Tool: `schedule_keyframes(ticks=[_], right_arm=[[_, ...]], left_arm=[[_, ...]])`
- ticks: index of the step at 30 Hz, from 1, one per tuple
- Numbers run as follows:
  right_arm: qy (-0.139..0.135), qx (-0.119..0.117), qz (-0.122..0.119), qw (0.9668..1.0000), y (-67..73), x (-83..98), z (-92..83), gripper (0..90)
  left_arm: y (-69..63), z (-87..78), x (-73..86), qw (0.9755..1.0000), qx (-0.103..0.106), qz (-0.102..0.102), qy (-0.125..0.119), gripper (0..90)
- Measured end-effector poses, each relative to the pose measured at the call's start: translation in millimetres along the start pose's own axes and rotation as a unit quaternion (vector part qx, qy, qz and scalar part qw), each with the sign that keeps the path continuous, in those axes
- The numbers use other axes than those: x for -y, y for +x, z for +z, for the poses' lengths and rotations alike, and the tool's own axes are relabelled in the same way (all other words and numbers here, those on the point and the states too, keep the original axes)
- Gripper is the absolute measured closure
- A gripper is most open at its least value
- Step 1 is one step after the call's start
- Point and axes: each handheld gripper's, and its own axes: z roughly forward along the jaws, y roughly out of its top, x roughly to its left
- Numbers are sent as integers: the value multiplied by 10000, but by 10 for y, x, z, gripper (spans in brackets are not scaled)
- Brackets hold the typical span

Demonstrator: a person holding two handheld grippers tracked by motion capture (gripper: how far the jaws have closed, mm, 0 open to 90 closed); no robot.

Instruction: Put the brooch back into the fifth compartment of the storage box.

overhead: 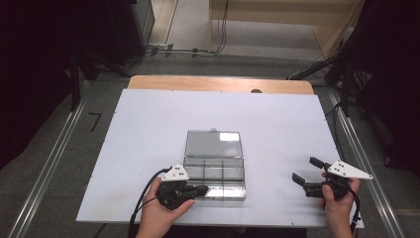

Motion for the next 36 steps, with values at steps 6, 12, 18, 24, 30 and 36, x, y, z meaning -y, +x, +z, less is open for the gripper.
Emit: schedule_keyframes(ticks=[6,12,18,24,30,36], right_arm=[[2,7,4,10000,0,0,2,9],[8,5,3,10000,0,-1,0,9],[20,9,-28,10000,0,-2,5,9],[18,8,-6,10000,2,-1,3,9],[17,3,-21,10000,1,-1,4,9],[29,7,-22,10000,2,-1,5,9]], left_arm=[[-5,68,11,10000,25,12,-2,900],[7,142,21,10000,-46,3,-2,900],[6,255,35,9996,-208,203,-40,897],[3,265,32,9994,15,290,-176,767],[-20,212,5,9991,37,316,-294,575],[-10,135,-16,9987,-140,194,-440,402]])
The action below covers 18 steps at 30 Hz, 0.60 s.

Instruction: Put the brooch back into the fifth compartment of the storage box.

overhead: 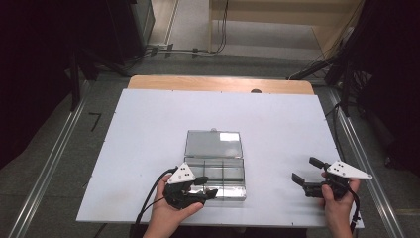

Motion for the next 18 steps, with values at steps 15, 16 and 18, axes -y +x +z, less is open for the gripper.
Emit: schedule_keyframes(ticks=[15,16,18], right_arm=[[19,6,-19,10000,8,0,7,10],[21,6,-22,10000,9,0,8,9],[26,11,-26,10000,10,0,8,9]], left_arm=[[251,-211,-130,9987,-43,-389,-321,110],[265,-215,-138,9987,-28,-381,-328,106],[295,-221,-158,9986,-42,-404,-346,77]])
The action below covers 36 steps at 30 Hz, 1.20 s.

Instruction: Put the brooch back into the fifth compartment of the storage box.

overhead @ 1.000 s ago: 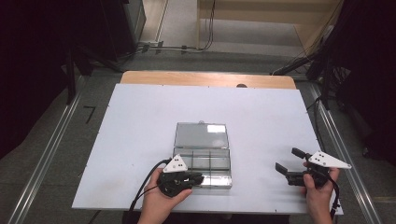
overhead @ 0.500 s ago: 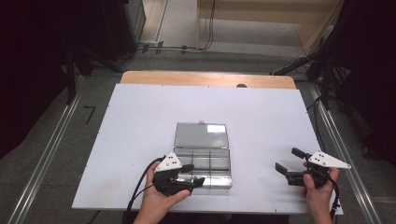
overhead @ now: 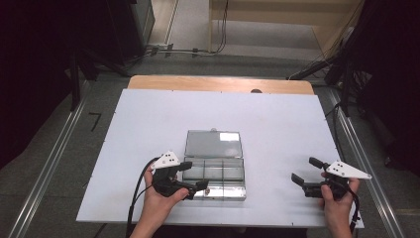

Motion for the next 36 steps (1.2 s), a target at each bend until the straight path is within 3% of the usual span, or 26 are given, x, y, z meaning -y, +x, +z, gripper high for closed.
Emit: schedule_keyframes(ticks=[19,36], right_arm=[[-1,-30,-7,10000,1,2,1,9],[53,-73,-31,10000,6,-3,22,9]], left_arm=[[233,75,-154,9996,193,-156,-113,0],[492,144,-291,9995,80,-247,-177,0]])
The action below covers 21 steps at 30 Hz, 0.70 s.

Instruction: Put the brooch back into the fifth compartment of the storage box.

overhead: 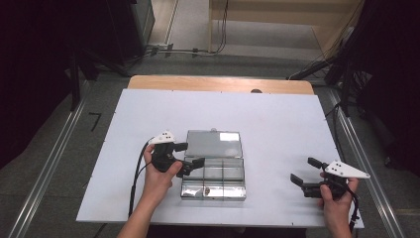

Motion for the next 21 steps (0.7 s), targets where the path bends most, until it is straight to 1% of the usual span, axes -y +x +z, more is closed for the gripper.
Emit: schedule_keyframes(ticks=[5,11,15,19,21], right_arm=[[3,-9,0,10000,1,0,0,9],[22,-24,4,10000,3,0,3,9],[20,-30,0,10000,1,0,4,9],[18,-37,-4,10000,0,-2,9,9],[26,-44,11,10000,0,-3,10,9]], left_arm=[[94,53,-30,10000,32,-86,-27,0],[199,105,-69,9999,-30,-160,-19,0],[291,131,-83,9996,-35,-278,-62,0],[403,170,-68,9990,-57,-429,-97,0],[446,191,-59,9988,-82,-472,-100,0]])
